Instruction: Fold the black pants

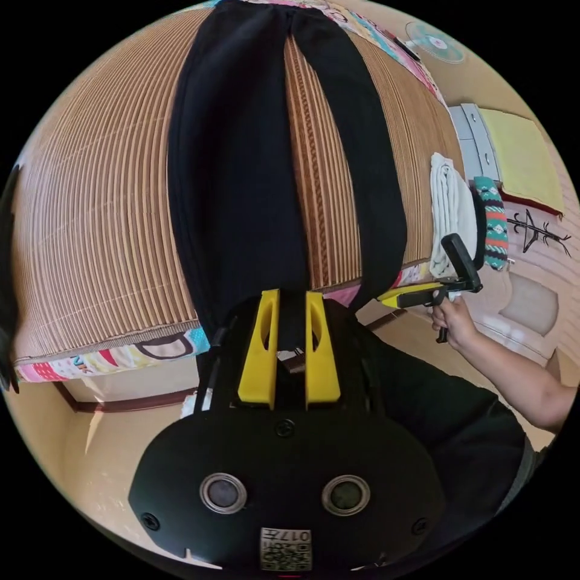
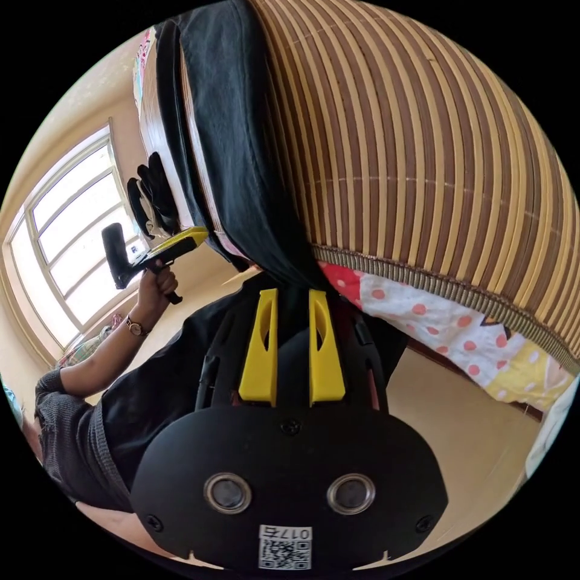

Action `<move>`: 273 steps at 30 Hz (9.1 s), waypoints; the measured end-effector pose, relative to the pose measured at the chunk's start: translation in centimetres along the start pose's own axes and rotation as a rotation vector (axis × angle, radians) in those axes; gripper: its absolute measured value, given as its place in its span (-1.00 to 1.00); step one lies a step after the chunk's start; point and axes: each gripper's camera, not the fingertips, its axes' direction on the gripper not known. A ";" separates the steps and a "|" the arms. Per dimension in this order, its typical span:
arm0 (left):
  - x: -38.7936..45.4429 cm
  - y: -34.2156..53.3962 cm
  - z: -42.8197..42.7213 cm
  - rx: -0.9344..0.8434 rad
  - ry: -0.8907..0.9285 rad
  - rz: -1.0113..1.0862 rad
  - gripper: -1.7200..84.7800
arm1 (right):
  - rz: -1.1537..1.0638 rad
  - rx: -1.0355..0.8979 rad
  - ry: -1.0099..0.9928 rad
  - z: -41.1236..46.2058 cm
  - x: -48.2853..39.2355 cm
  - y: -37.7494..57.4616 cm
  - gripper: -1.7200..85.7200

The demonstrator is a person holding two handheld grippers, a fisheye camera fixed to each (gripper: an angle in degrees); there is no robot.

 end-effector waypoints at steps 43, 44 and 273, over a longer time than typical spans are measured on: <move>2.5 6.5 1.2 0.047 0.161 -0.006 -0.97 | -0.067 0.230 -0.032 -5.7 -5.2 15.7 -0.78; 2.3 6.6 1.4 0.036 0.162 -0.010 -0.97 | -0.081 0.249 -0.051 -5.6 -5.7 15.6 -0.81; -13.4 -4.8 -12.3 0.274 0.527 -0.060 -0.76 | -0.244 0.390 -0.322 0.3 0.2 -28.5 -0.74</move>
